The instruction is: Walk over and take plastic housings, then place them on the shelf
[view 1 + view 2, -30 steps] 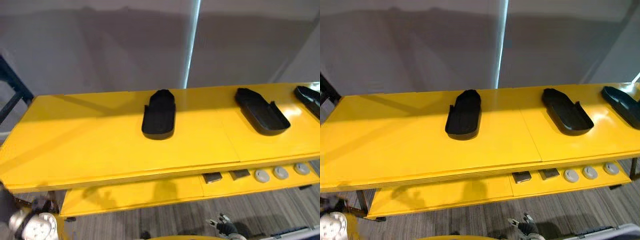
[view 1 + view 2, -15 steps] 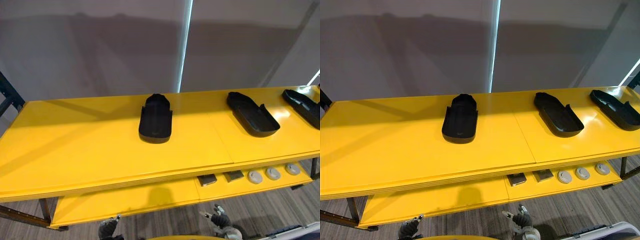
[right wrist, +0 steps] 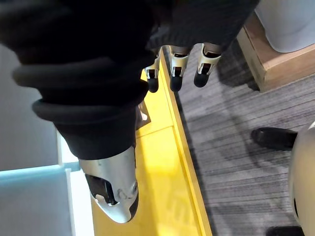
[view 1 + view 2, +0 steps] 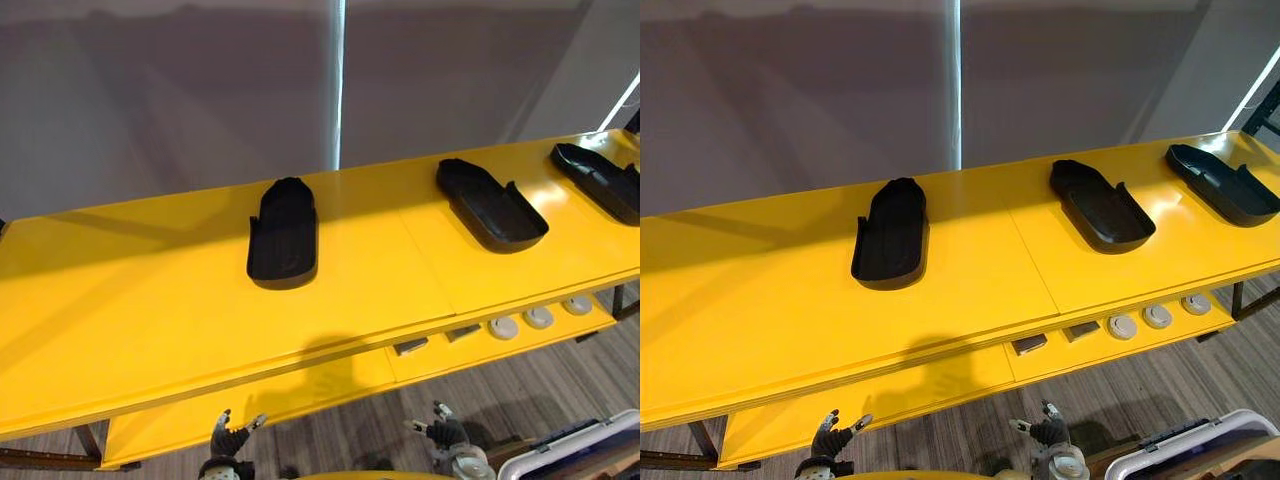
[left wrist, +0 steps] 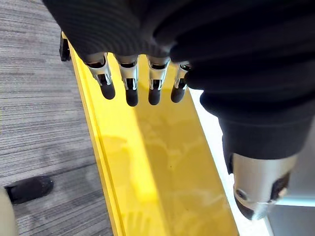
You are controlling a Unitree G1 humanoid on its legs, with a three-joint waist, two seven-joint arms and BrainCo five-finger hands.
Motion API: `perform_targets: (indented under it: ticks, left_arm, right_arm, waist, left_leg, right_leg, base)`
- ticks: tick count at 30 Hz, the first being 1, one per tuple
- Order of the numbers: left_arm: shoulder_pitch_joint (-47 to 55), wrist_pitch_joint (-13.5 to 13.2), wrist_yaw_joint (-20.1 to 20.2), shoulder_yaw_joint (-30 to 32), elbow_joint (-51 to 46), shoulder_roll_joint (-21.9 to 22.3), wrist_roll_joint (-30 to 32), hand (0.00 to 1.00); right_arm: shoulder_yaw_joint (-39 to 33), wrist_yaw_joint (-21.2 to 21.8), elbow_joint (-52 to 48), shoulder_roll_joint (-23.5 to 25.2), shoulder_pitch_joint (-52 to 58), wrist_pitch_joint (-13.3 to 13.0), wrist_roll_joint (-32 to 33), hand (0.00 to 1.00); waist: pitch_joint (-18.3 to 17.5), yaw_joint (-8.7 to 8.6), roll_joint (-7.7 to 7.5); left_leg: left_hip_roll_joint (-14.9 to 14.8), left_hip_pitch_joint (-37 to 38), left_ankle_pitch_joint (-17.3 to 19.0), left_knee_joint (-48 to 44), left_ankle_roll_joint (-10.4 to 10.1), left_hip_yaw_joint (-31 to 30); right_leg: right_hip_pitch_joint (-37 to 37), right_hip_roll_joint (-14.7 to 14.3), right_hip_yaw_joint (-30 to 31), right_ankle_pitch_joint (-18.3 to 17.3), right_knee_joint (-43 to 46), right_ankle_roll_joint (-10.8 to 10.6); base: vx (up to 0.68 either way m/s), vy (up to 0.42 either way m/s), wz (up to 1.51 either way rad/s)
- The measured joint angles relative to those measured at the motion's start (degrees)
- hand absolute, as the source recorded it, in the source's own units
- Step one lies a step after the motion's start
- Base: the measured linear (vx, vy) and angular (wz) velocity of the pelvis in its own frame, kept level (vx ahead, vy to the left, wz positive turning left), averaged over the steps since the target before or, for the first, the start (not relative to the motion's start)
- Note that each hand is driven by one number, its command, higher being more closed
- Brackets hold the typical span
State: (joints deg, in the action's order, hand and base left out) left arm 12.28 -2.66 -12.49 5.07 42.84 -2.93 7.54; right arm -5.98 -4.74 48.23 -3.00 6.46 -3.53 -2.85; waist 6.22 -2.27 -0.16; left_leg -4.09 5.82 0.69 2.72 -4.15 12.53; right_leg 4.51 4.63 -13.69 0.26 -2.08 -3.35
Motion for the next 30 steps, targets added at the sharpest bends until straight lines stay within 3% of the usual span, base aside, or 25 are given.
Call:
perform_targets:
  ticks: [3,4,6,8,11,13,15,16,17,18,19,21,22,23,25,26,28,30]
  left_arm:
    - [-1.17,-0.01,-0.06,0.0,-0.12,0.35,0.0,0.0]
    - [-1.08,0.05,-0.12,-0.02,-0.14,0.62,-0.02,0.0]
    - [-1.38,0.05,-0.22,-0.3,-0.23,0.94,-0.13,0.0]
    - [-2.91,-0.01,-0.31,-1.01,-0.76,0.94,-0.17,0.0]
    - [-5.5,-0.13,-0.39,-1.07,-1.1,0.94,-0.17,0.0]
    - [-5.74,-0.19,-0.71,-0.98,-1.67,0.79,-0.14,0.0]
    - [-6.24,-0.17,-1.52,-0.88,-1.75,0.46,-0.12,0.0]
    - [-6.54,-0.16,-1.65,-0.73,-1.79,0.7,-0.11,0.0]
    - [-6.95,-0.18,-1.69,-0.52,-1.79,1.13,-0.1,0.0]
    - [-7.02,-0.16,-1.7,-0.52,-1.81,0.98,-0.11,0.0]
    - [-7.17,-0.15,-1.69,-0.56,-1.83,0.96,-0.11,0.0]
    - [-6.58,-0.07,-1.62,-0.4,-1.82,0.64,-0.14,0.0]
    - [-6.3,-0.03,-1.56,-0.35,-1.82,0.51,-0.14,0.0]
    - [-5.79,0.02,-1.52,0.16,-1.8,0.5,-0.14,0.0]
    - [-5.81,0.57,-1.62,1.7,-1.66,0.65,-0.17,0.0]
    - [-5.99,0.71,-1.64,1.79,-1.48,0.76,-0.19,0.0]
    - [-6.86,0.88,-1.59,1.18,0.7,1.79,-0.39,0.0]
    - [-6.62,0.88,-1.61,0.21,0.74,2.22,-0.5,0.0]
  right_arm:
    - [0.09,-0.45,0.02,-0.62,-1.46,0.06,-0.01,0.0]
    - [0.13,-0.58,-0.09,-1.17,-2.77,0.0,-0.01,0.0]
    - [0.12,-0.71,-0.2,-1.78,-3.86,-0.05,0.0,0.0]
    - [-0.18,-1.03,-0.21,-1.94,-3.68,-0.05,0.0,0.0]
    - [-0.22,-1.19,-0.46,-1.2,-3.89,0.0,-0.05,0.0]
    - [-0.21,-1.19,-0.47,-0.75,-4.52,0.13,-0.26,0.0]
    - [0.16,-1.26,-0.78,-0.78,-5.15,0.34,-1.55,0.0]
    - [0.24,-1.26,-1.61,-1.12,-5.29,0.39,-2.2,0.0]
    - [0.22,-1.23,-1.92,-1.12,-5.73,0.54,-2.29,0.0]
    - [0.21,-1.21,-1.98,-1.05,-4.95,0.73,-2.29,0.0]
    - [0.19,-1.19,-1.98,-0.97,-4.37,0.73,-2.3,0.0]
    - [0.18,-1.14,-1.9,-0.23,-1.83,0.73,-2.3,0.0]
    - [0.17,-1.14,-1.82,0.02,-1.26,0.73,-2.3,0.0]
    - [0.21,-1.09,-1.14,0.4,-0.79,0.73,-2.3,0.0]
    - [0.06,-1.01,2.68,-0.36,-3.38,0.75,-2.18,0.0]
    - [-0.03,-1.06,3.31,-0.68,-4.11,0.74,-2.06,0.0]
    - [-1.08,-1.23,5.16,-1.99,-5.48,1.01,-1.41,0.0]
    - [-2.13,-1.23,5.23,-2.26,-4.76,1.25,-1.04,0.0]
  waist:
    - [0.84,0.32,-0.37]
    - [1.18,0.38,-0.4]
    - [1.19,-0.06,0.07]
    - [1.14,-0.32,0.4]
    - [1.79,-0.1,-0.66]
    - [2.67,-0.03,-1.51]
    - [3.5,0.04,-2.13]
    - [3.9,0.45,-1.23]
    - [4.76,0.46,-0.79]
    - [4.81,0.12,-0.72]
    - [4.97,0.11,-0.46]
    - [4.09,0.42,-1.43]
    - [3.92,0.4,-1.52]
    - [2.58,0.63,-3.19]
    - [1.34,2.56,-3.99]
    - [1.35,2.96,-3.98]
    - [1.32,2.55,-3.1]
    - [0.87,1.98,-2.72]
  left_leg:
    - [-0.21,-5.58,2.91,-8.32,-0.96,-3.23]
    - [0.17,-6.27,3.18,-9.59,-1.43,-7.24]
    - [0.28,-5.98,3.89,-9.32,-2.09,-8.43]
    - [0.27,-5.88,4.84,-8.37,-0.68,-8.73]
    - [1.36,-5.97,5.03,-7.95,-0.21,-7.09]
    - [2.1,-6.99,6.12,-10.16,1.28,-4.76]
    - [2.35,-8.93,7.4,-13.18,3.14,-1.12]
    - [0.7,-10.41,7.77,-14.76,4.1,1.11]
    - [-0.01,-10.82,7.97,-15.17,4.79,2.83]
    - [-0.14,-10.52,8.04,-15.31,5.28,3.74]
    - [-0.17,-10.19,8.35,-15.1,5.83,4.08]
    - [0.26,-9.53,7.95,-14.84,6.41,5.03]
    - [0.46,-9.76,7.8,-14.91,6.39,5.23]
    - [0.5,-10.84,7.41,-15.49,5.89,6.37]
    - [0.01,-13.78,6.82,-16.81,4.95,8.89]
    - [0.24,-14.16,6.61,-16.74,4.68,9.08]
    - [0.03,-13.87,5.86,-17.23,4.27,9.26]
    - [-0.05,-12.39,5.73,-16.94,4.32,8.04]
  right_leg:
    - [-4.04,0.84,1.72,-0.56,2.43,0.11]
    - [-5.86,1.05,3.54,-0.53,3.91,0.09]
    - [-6.7,1.11,4.58,-0.39,4.64,-0.14]
    - [-7.69,0.99,5.2,-0.09,5.17,-0.39]
    - [-9.9,1.6,8.51,1.35,5.87,-1.16]
    - [-11.11,1.59,11.77,2.74,5.88,-2.08]
    - [-13.53,1.79,13.59,6.45,5.53,-3.29]
    - [-14.88,1.35,13.61,10.3,4.32,-5.61]
    - [-15.9,1.54,11.44,7.05,9.98,-4.03]
    - [-17.67,1.79,8.95,-1.0,23.08,-1.99]
    - [-17.78,2.1,8.93,-4.2,28.51,-1.83]
    - [-13.9,2.42,7.85,-11.51,39.98,-2.61]
    - [-12.41,2.58,7.46,-12.47,40.09,-2.74]
    - [-9.16,2.54,7.01,-13.19,37.58,-2.51]
    - [-5.77,2.07,5.14,-14.87,22.37,-2.13]
    - [-4.9,1.84,5.18,-14.85,19.46,-2.07]
    - [-2.59,1.17,6.09,-14.13,14.39,0.23]
    - [-1.78,0.82,7.37,-13.97,14.19,0.37]
  base:
    - [-0.08,0.003,-0.28]
    - [-0.04,-0.029,-0.64]
    - [-0.02,-0.007,-0.43]
    - [-0.05,0.046,-0.19]
    - [-0.07,0.073,-0.48]
    - [-0.1,0.098,-0.77]
    - [-0.16,0.097,-0.96]
    - [-0.26,0.098,-0.89]
    - [-0.32,0.112,-0.81]
    - [-0.23,0.081,-0.43]
    - [-0.16,0.06,-0.32]
    - [-0.09,0.014,-0.2]
    - [-0.09,-0.038,-0.24]
    - [-0.1,-0.074,-0.46]
    - [-0.1,-0.094,-1.03]
    - [-0.1,-0.063,-0.92]
    - [-0.1,-0.044,-0.4]
    - [-0.07,-0.031,-0.34]
